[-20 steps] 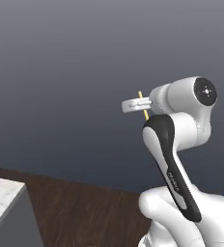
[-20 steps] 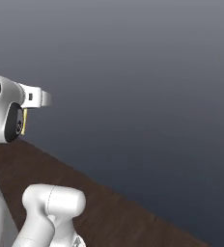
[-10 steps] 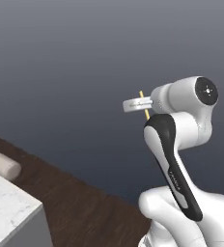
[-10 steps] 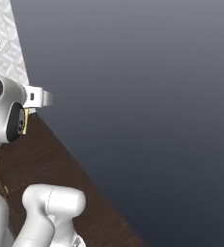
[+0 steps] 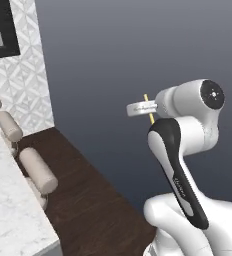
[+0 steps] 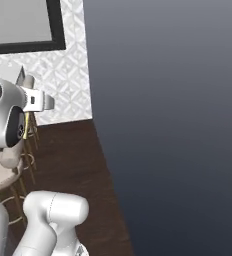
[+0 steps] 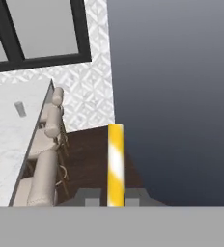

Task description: Take a straw from the drawer in front and place it inside the glass cup on the dining counter.

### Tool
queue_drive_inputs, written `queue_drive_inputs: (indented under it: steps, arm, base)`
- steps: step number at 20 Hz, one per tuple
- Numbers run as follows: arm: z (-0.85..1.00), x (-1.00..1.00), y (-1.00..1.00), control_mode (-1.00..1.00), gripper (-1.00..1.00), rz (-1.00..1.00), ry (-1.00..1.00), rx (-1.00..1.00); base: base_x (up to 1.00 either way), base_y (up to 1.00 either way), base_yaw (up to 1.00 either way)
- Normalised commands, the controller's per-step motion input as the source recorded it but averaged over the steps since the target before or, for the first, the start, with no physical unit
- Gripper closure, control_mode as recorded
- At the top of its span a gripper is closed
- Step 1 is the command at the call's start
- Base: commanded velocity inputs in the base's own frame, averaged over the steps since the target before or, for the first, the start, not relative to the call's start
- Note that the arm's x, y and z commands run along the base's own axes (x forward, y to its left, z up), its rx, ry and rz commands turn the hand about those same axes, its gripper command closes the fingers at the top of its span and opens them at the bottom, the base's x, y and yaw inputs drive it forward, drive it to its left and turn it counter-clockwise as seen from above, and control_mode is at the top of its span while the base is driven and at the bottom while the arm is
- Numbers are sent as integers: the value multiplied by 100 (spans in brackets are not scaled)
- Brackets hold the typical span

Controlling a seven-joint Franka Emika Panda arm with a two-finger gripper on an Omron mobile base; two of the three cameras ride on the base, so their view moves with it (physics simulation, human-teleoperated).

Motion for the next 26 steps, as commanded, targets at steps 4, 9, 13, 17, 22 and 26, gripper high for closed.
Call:
queue_drive_inputs:
  steps: [4,9,13,17,22,26]
  arm:
    - [0,0,0,100,100,0,0,0]
    - [0,0,0,100,100,0,0,0]
    - [0,0,0,100,100,0,0,0]
    - [0,0,0,100,100,0,0,0]
    - [0,0,0,100,100,0,0,0]
    - [0,0,0,100,100,0,0,0]
  base:
    - [73,-74,52]
    - [63,-87,47]
    - [99,-47,46]
    - [100,-33,51]
    - [100,-31,52]
    - [100,-44,56]
